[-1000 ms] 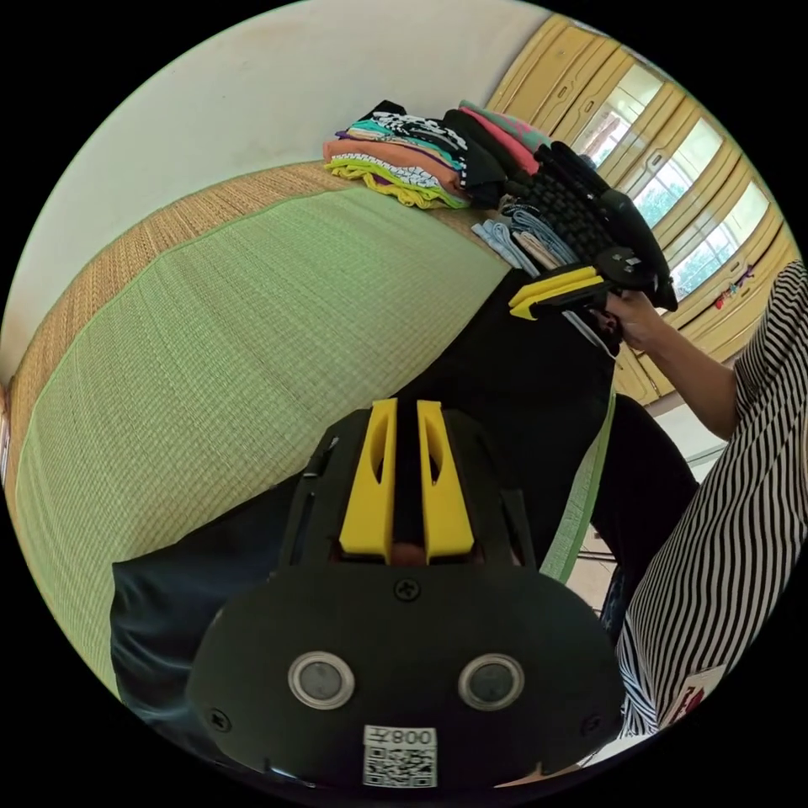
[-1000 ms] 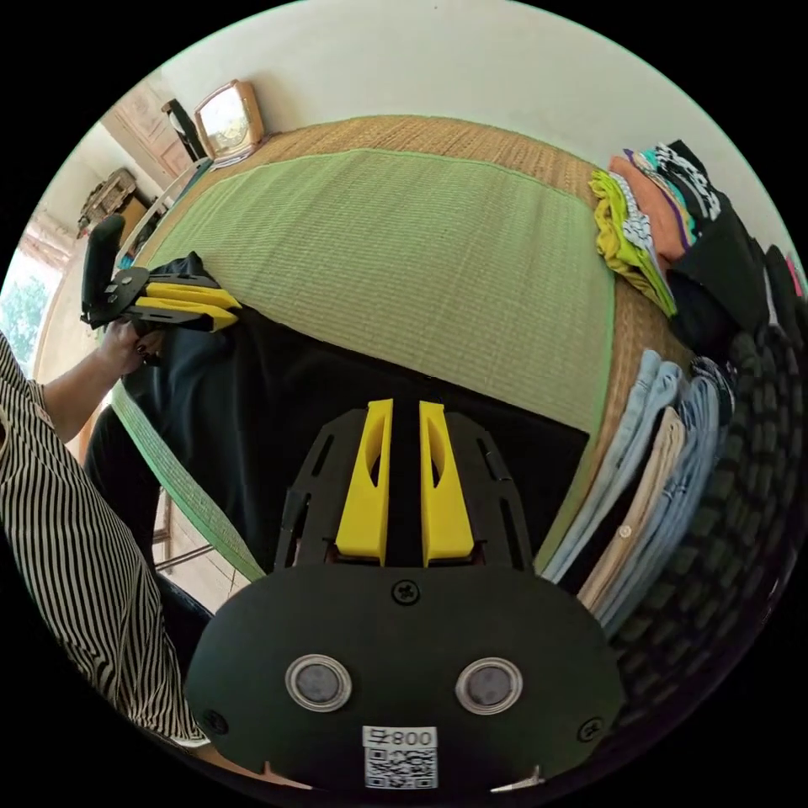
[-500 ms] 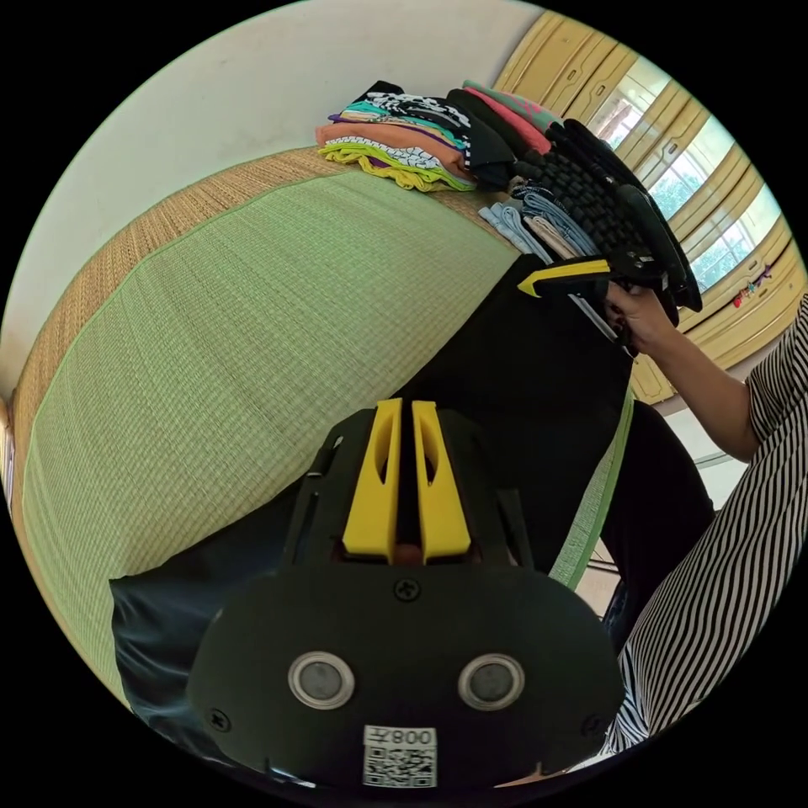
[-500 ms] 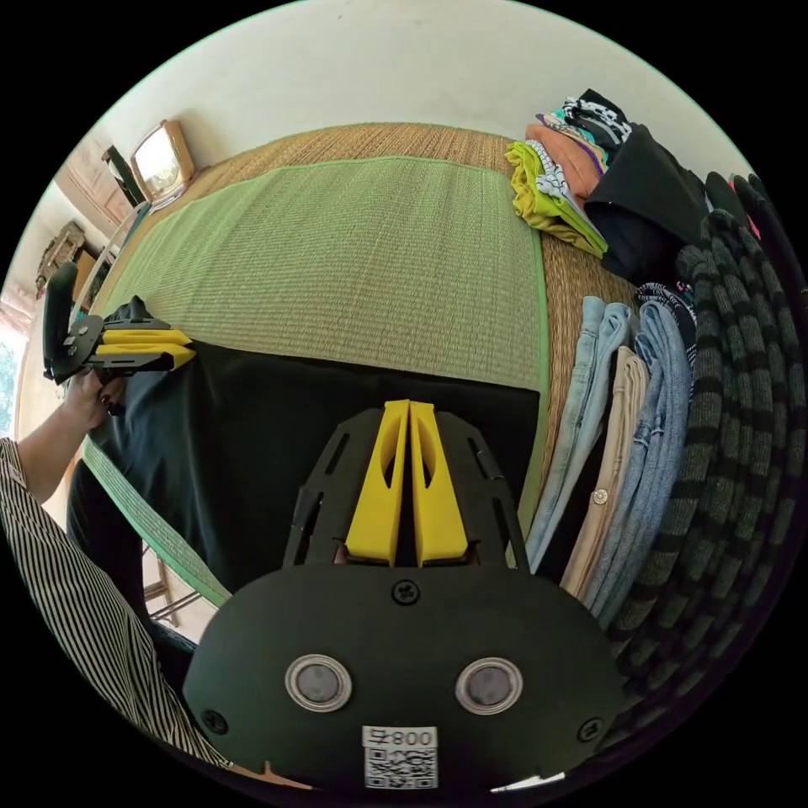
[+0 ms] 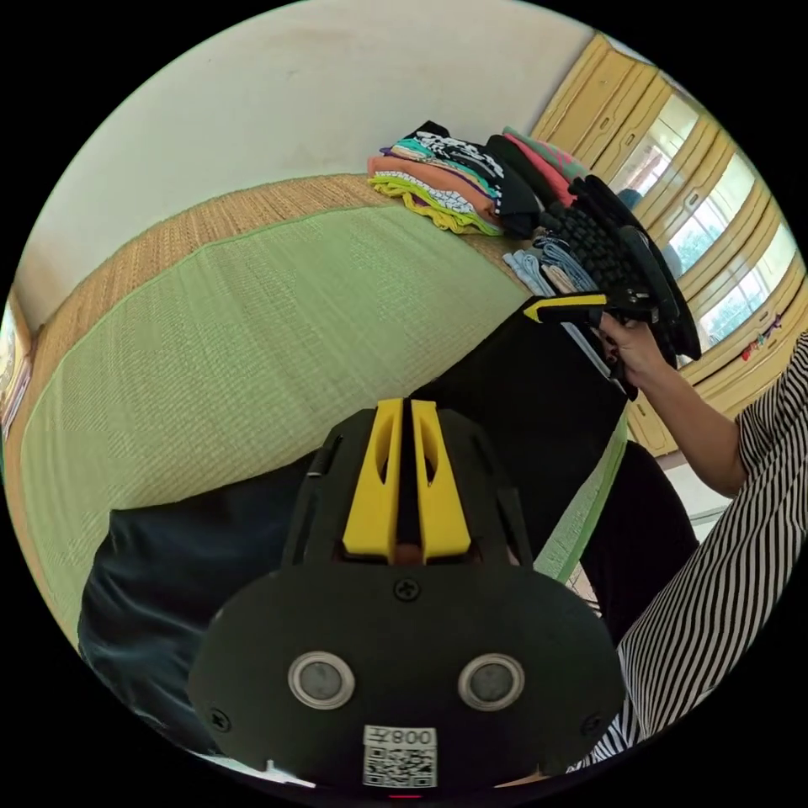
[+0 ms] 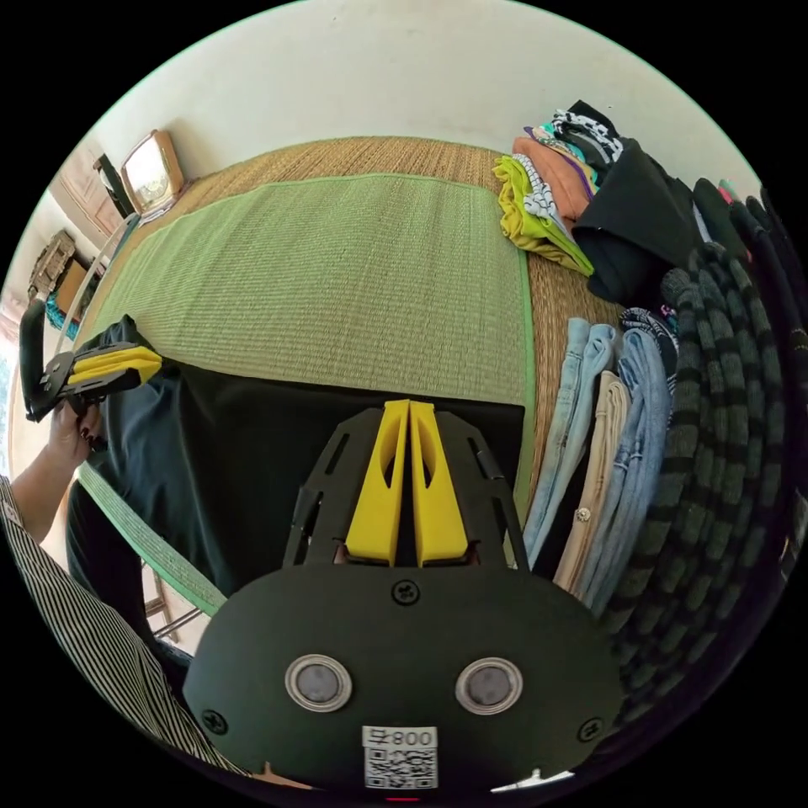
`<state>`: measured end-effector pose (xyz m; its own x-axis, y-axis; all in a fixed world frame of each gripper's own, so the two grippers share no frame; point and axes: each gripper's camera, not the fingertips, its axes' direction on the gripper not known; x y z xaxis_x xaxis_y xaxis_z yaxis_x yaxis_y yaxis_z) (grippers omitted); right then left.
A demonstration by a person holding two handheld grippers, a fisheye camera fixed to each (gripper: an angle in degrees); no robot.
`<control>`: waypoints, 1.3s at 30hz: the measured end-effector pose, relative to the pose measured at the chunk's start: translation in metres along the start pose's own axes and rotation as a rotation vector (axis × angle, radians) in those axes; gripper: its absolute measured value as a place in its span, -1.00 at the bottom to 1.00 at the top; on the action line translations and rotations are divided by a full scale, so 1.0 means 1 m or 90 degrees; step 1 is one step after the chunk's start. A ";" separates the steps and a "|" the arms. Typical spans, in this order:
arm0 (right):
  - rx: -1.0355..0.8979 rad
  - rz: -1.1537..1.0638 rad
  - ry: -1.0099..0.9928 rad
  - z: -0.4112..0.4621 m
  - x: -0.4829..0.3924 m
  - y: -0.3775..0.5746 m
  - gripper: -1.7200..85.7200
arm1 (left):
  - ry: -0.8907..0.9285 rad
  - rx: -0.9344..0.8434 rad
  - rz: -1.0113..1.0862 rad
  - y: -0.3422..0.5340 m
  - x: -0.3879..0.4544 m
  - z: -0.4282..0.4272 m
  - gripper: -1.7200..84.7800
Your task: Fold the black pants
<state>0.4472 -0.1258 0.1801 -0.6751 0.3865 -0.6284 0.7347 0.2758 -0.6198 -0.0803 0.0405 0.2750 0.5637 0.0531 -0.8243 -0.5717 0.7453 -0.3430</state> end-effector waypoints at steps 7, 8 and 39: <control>-0.013 -0.053 -0.033 0.019 -0.023 0.017 -0.96 | -0.143 -0.018 -0.238 0.046 -0.057 -0.023 -0.95; -0.035 -0.049 -0.039 0.029 -0.019 0.017 -0.96 | -0.146 -0.042 -0.274 0.052 -0.070 -0.017 -0.95; -0.117 0.042 -0.075 0.078 0.034 0.185 -0.95 | -0.177 -0.208 -0.383 0.108 -0.032 -0.019 -0.96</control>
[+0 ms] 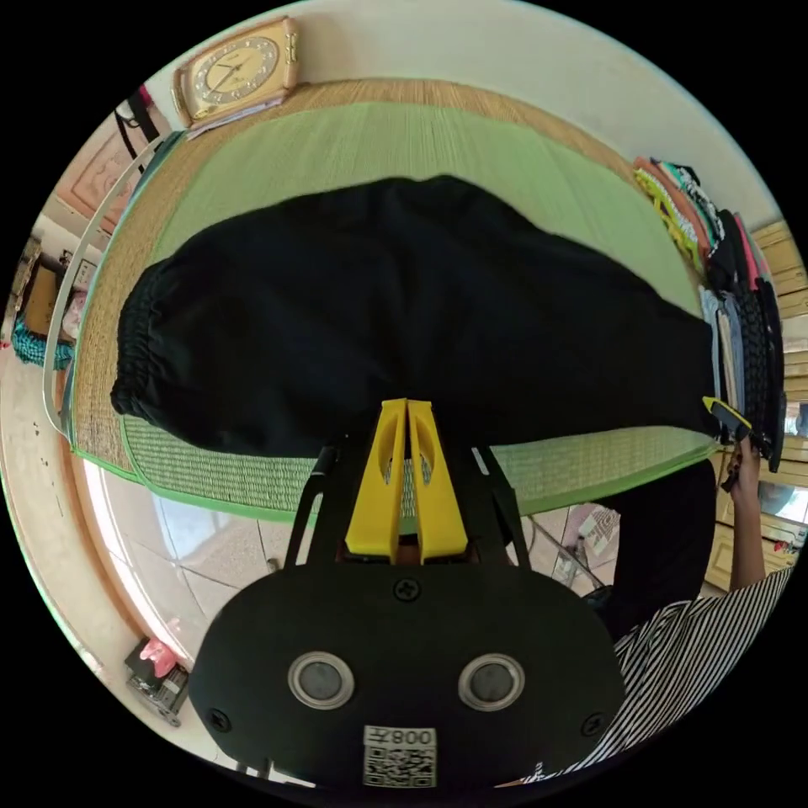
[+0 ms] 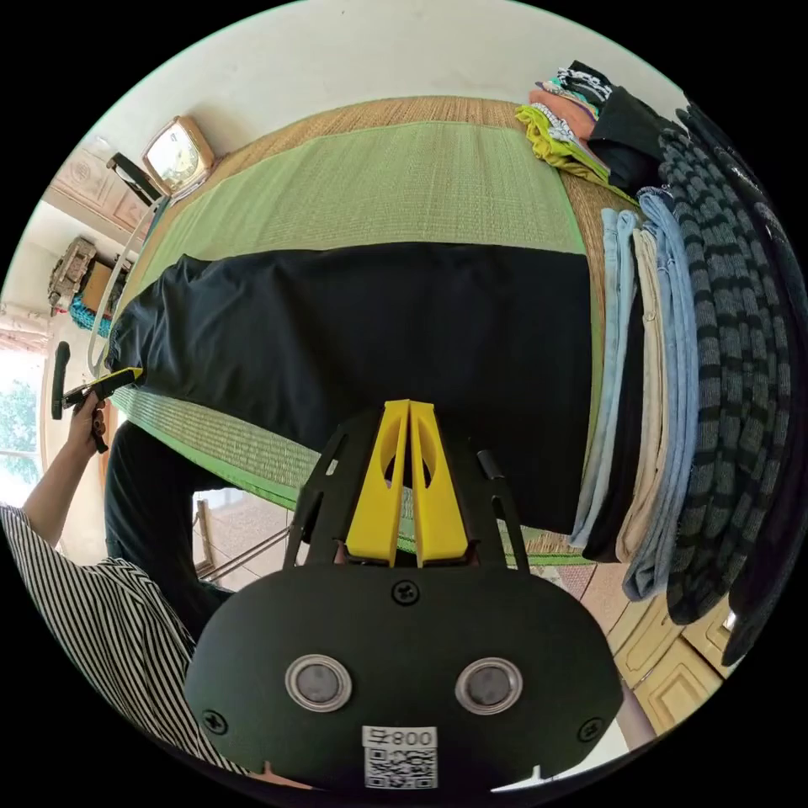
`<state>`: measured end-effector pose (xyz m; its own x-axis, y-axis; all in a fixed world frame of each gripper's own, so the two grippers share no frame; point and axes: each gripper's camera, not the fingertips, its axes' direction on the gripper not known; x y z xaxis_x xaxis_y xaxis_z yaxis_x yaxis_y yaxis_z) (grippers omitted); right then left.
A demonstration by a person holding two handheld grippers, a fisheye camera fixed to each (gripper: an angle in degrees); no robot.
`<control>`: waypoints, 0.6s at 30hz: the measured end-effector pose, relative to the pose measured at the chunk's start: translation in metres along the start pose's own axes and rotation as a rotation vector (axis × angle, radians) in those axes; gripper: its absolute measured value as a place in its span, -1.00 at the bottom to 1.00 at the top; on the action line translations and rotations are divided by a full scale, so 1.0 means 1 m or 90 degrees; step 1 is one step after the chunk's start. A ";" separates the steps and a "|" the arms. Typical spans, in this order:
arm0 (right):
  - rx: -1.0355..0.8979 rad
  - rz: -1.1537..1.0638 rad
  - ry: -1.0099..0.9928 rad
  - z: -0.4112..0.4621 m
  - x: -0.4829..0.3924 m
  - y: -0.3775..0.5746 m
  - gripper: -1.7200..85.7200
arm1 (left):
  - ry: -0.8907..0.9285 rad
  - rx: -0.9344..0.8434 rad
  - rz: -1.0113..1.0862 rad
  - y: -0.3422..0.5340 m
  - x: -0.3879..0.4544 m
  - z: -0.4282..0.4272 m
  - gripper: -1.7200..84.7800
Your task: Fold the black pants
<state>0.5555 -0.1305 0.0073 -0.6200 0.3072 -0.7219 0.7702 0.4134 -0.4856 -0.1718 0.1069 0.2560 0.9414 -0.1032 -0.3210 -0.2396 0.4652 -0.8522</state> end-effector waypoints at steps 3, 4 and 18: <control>0.023 0.041 -0.054 0.002 0.018 0.021 -0.95 | 0.039 0.012 0.004 -0.008 0.013 -0.007 -0.95; 0.034 0.048 -0.049 0.000 0.021 0.027 -0.95 | 0.061 0.042 0.023 -0.010 0.023 -0.014 -0.95; 0.147 0.263 -0.013 0.021 0.109 0.147 -0.78 | 0.299 0.025 0.453 -0.114 0.300 -0.002 -0.80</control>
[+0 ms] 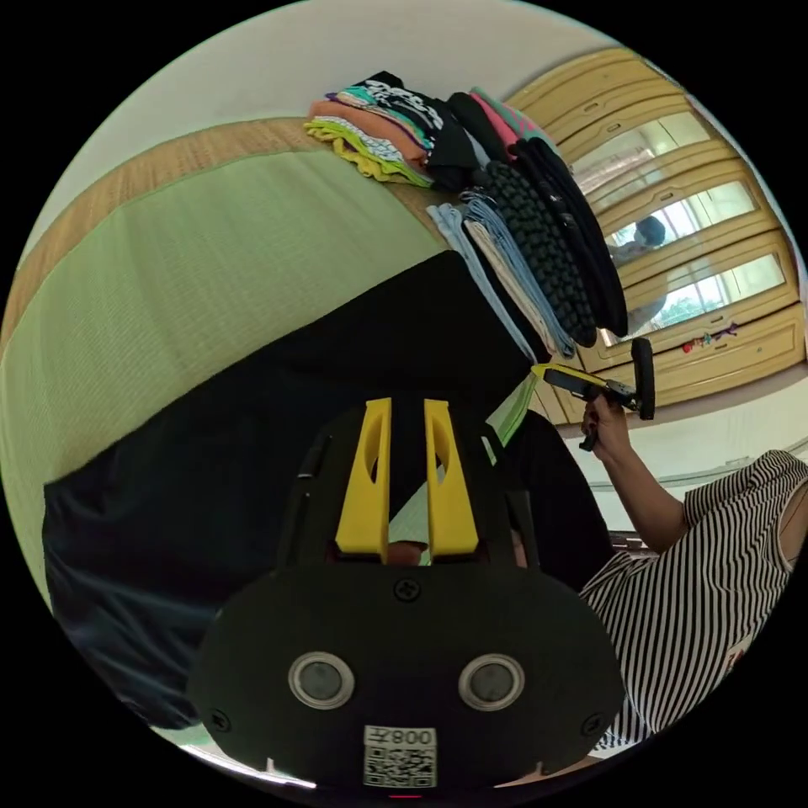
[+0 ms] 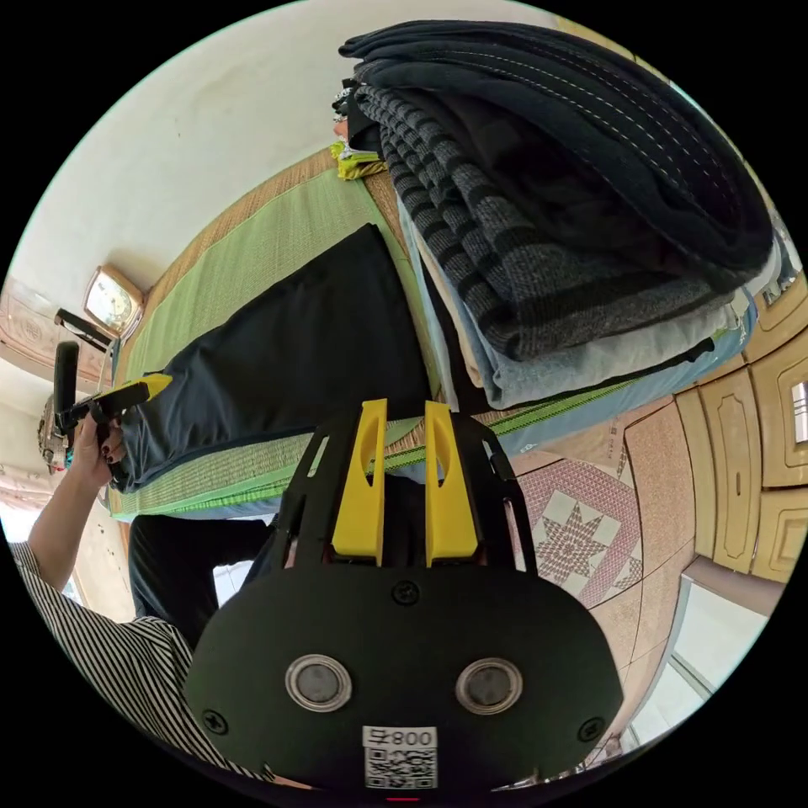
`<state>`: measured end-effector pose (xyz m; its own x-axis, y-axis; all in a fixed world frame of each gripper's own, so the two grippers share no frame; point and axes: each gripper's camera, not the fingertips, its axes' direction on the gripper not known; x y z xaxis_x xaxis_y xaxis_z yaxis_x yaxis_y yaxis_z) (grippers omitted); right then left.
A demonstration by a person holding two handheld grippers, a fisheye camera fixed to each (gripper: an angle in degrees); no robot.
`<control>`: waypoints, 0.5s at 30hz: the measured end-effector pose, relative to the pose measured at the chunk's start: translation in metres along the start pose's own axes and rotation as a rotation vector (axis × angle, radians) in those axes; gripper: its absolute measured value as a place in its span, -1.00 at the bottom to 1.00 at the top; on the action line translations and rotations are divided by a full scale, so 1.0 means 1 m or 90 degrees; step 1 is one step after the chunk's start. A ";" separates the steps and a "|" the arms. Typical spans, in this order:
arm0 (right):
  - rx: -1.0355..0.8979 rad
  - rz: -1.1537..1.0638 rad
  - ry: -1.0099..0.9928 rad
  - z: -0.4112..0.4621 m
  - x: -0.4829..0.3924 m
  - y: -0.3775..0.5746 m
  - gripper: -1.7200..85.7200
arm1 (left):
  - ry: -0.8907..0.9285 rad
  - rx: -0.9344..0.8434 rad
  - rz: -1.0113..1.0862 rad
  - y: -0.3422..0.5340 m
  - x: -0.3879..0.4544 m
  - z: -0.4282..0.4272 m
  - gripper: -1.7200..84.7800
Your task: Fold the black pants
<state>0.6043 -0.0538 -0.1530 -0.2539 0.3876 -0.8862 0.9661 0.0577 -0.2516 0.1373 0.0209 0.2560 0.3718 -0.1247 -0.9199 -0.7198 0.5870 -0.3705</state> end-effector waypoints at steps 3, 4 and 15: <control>0.006 0.008 -0.022 0.006 0.014 0.009 -0.77 | -0.019 -0.045 0.068 -0.059 0.027 0.034 -0.79; 0.005 0.007 -0.034 0.008 0.016 0.010 -0.77 | -0.027 -0.056 0.094 -0.080 0.037 0.046 -0.78; -0.002 0.016 -0.085 0.035 0.061 0.032 -0.79 | -0.052 -0.126 0.169 -0.217 0.088 0.127 -0.76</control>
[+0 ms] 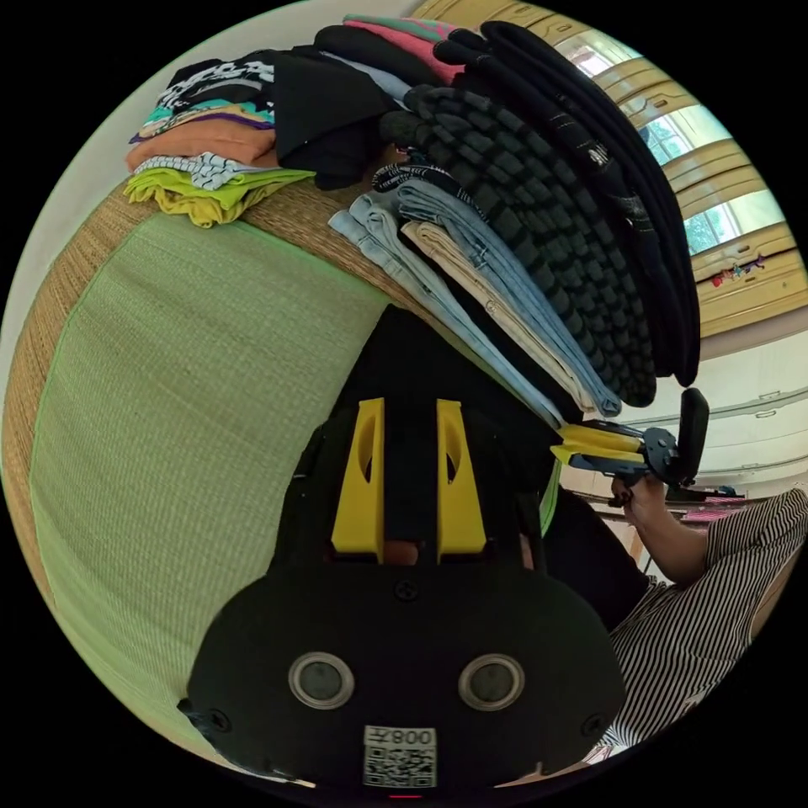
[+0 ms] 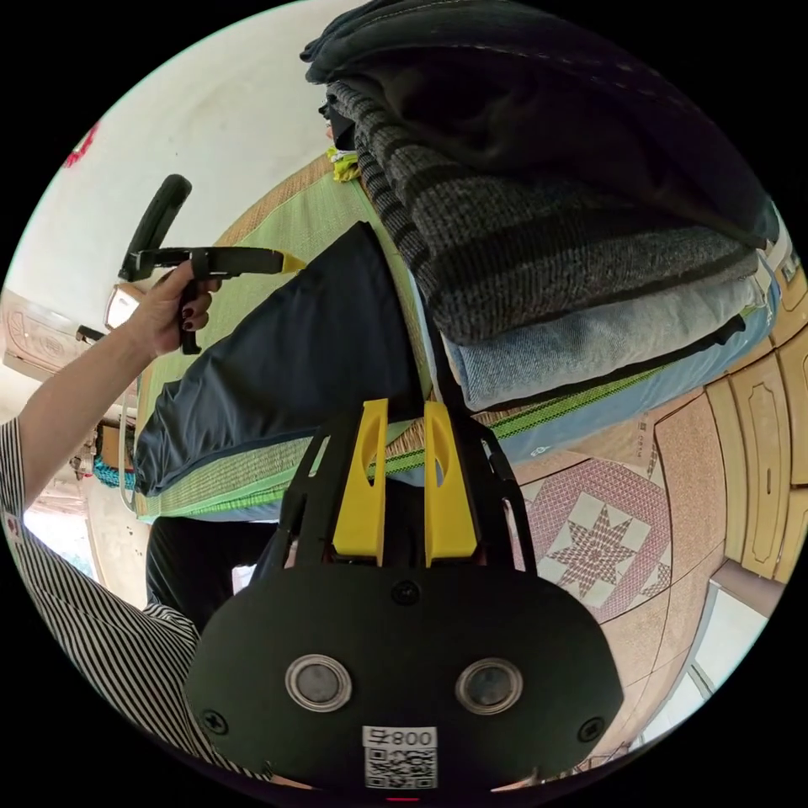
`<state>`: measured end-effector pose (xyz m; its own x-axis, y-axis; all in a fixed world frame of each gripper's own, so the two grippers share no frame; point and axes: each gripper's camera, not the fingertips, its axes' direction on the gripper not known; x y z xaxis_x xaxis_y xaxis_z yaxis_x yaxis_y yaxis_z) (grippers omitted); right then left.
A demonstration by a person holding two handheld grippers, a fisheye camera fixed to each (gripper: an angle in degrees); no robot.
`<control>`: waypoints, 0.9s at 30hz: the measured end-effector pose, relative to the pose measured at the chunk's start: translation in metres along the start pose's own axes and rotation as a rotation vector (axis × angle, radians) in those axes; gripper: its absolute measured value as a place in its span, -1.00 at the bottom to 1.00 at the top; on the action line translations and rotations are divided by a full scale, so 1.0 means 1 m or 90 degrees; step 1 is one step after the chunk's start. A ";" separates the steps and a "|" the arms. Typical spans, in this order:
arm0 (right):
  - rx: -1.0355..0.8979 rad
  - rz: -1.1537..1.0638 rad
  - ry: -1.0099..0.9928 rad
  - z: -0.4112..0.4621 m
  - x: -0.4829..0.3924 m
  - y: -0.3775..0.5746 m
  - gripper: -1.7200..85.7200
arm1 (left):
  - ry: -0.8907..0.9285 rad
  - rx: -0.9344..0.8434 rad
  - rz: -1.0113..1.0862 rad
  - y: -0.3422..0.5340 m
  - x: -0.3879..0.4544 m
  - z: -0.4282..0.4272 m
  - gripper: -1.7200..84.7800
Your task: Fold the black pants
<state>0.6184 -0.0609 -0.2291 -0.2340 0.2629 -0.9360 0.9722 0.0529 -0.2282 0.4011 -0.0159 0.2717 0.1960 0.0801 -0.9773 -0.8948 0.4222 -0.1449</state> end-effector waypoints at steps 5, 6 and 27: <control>-0.010 -0.012 0.011 0.006 0.009 0.007 -0.79 | -0.029 -0.033 0.047 -0.067 0.011 0.019 -0.75; -0.014 -0.016 0.017 0.008 0.010 0.008 -0.79 | -0.033 -0.038 0.053 -0.074 0.013 0.021 -0.75; -0.002 0.010 0.003 0.009 0.039 0.036 -0.82 | -0.054 -0.081 0.105 -0.153 0.065 0.043 -0.90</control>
<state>0.6437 -0.0577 -0.2764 -0.2183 0.2689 -0.9381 0.9759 0.0523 -0.2121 0.5682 -0.0369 0.2368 0.0711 0.2163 -0.9737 -0.9599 0.2803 -0.0078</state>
